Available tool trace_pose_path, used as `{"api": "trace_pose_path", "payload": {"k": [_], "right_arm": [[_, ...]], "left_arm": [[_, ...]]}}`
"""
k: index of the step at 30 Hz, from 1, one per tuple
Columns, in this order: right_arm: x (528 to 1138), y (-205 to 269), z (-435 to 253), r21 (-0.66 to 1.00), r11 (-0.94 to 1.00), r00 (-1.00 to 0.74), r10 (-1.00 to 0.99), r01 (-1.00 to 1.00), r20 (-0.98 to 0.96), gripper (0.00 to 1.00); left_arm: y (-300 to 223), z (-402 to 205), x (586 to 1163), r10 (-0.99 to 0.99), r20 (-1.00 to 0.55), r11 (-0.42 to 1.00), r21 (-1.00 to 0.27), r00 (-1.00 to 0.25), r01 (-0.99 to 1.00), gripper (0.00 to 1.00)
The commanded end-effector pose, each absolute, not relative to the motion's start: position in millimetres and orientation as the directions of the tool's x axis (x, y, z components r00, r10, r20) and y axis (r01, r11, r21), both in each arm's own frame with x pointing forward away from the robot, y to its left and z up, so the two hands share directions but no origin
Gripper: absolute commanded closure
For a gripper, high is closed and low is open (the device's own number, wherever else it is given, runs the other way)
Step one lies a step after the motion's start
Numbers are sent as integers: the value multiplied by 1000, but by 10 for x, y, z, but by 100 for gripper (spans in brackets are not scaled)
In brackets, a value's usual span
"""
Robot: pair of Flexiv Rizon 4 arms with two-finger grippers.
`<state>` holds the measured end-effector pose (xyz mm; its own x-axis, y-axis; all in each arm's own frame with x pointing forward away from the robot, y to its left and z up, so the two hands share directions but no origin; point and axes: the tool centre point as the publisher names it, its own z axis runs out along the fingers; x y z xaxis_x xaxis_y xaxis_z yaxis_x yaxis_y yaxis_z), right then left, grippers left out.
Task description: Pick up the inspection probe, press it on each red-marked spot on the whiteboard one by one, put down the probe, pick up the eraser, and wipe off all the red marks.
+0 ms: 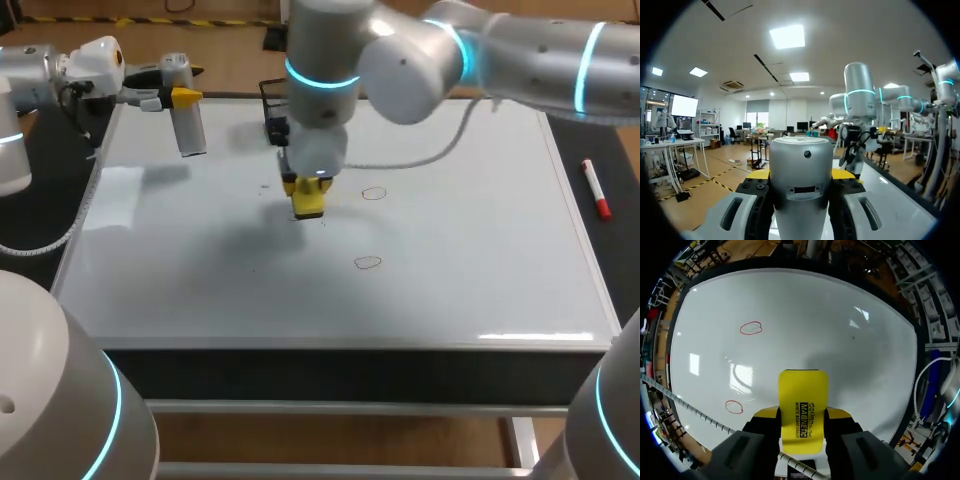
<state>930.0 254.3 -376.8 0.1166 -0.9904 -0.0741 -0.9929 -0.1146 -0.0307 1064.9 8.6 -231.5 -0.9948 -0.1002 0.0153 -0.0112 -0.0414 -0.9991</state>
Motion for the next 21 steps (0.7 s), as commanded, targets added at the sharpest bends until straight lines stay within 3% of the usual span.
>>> {"api": "trace_pose_path", "payload": {"k": [1, 21], "right_arm": [[9345, 2807, -3892, -28, -74, 74, -997, -997, -4, 100], [9336, 2877, -4197, -5, -90, 90, -996, -996, 12, 100]], "left_arm": [[84, -2299, 10639, -102, 15, -40, -999, -995, -11, 100], [84, -2299, 10639, -102, 15, -40, -999, -995, -11, 100]]}}
